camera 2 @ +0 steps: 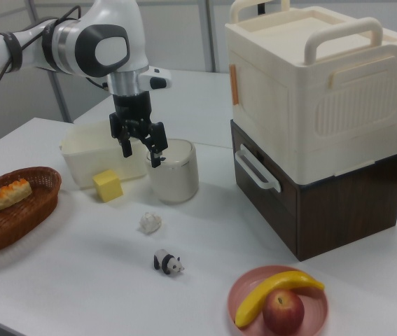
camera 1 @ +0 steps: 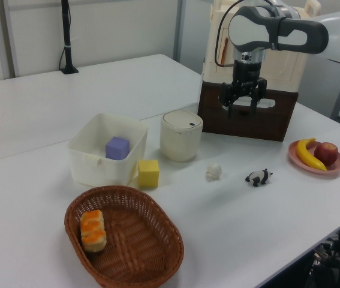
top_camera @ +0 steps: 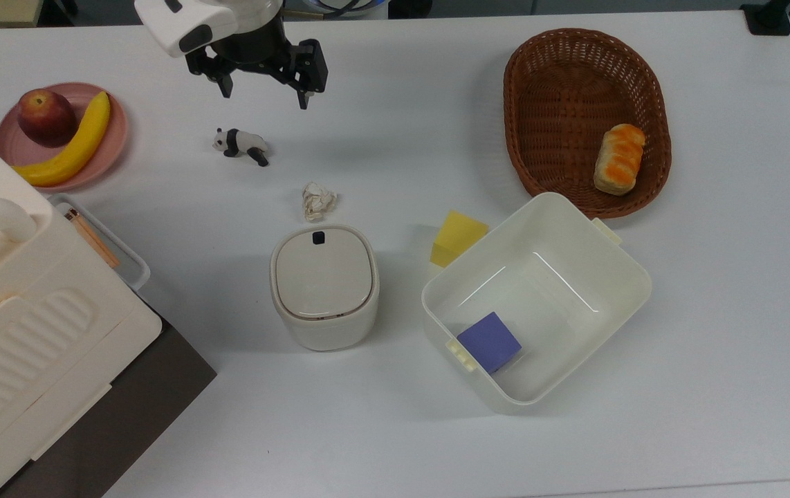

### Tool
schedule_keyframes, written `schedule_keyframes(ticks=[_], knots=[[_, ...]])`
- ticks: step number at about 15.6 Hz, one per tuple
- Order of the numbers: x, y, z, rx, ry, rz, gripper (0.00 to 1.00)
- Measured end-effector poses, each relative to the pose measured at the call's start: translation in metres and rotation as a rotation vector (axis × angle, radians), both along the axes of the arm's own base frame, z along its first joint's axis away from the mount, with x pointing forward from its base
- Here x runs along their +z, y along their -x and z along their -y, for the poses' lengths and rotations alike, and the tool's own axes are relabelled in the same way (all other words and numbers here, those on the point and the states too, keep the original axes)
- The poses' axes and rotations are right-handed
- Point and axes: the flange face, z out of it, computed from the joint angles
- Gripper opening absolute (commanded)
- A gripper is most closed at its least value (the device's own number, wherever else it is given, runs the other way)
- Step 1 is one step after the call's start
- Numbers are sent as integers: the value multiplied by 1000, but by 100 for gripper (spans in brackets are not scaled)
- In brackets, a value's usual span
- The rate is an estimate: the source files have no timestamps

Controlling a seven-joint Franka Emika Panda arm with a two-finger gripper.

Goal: Open the trash can
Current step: 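Move the gripper down toward the lid of the small white trash can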

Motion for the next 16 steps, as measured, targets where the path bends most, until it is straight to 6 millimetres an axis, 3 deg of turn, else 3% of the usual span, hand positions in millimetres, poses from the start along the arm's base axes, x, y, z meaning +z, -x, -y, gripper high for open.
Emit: schedule_keyframes(ticks=[7, 10, 14, 16], knots=[[1, 0, 3, -6, 0, 1, 97], [-1, -1, 3, -4, 0, 2, 65], [-2, -7, 1, 3, 0, 37, 3], [-6, -18, -1, 11, -18, 95, 0]])
